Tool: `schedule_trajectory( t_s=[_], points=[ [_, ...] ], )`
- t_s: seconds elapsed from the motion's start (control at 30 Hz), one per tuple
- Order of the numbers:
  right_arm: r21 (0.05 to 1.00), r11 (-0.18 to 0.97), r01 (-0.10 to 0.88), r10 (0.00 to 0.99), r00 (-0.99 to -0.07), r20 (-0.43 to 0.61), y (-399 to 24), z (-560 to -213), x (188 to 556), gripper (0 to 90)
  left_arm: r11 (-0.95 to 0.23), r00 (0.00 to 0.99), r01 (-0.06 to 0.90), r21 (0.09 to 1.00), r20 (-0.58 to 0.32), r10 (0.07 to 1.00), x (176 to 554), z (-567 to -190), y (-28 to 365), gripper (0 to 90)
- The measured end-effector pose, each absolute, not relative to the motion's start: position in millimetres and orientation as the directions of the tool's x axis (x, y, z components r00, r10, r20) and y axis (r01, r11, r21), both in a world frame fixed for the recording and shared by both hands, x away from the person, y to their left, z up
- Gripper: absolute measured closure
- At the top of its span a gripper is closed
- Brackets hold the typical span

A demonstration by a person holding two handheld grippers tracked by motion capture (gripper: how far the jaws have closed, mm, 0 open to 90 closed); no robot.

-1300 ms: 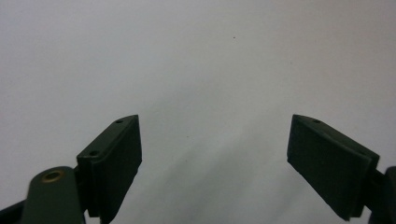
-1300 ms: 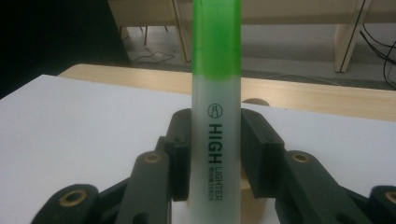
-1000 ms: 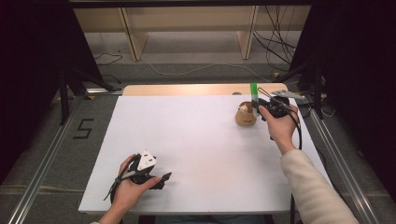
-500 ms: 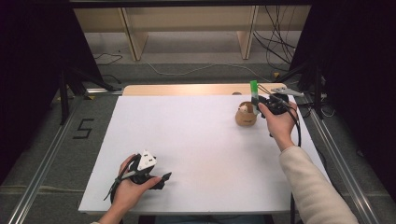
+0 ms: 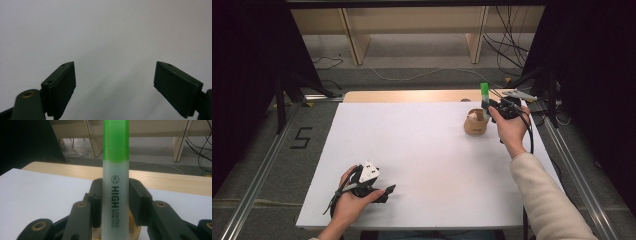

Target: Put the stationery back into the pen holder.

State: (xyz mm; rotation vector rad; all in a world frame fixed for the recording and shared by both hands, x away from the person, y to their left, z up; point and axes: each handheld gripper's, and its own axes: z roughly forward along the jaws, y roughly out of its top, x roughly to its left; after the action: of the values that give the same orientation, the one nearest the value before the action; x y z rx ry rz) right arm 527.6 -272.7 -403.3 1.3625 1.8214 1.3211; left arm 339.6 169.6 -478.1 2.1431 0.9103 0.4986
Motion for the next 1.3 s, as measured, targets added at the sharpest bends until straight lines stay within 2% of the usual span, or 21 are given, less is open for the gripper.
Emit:
schedule_trajectory(
  t_s=[1.07, 1.3],
  points=[
    [0.899, 0.043, 0.436, 0.921, -0.367, 0.134, -264, -422, 545, 65.9, -0.47, 0.673, 0.45, 0.759, 0.058, 0.738, 339, -478, 169, 17.8],
    [0.894, 0.061, 0.444, 0.911, -0.391, 0.132, -268, -428, 544, 55.5, -0.47, 0.673, 0.45, 0.759, 0.058, 0.738, 339, -478, 169, 17.8]
  ],
)
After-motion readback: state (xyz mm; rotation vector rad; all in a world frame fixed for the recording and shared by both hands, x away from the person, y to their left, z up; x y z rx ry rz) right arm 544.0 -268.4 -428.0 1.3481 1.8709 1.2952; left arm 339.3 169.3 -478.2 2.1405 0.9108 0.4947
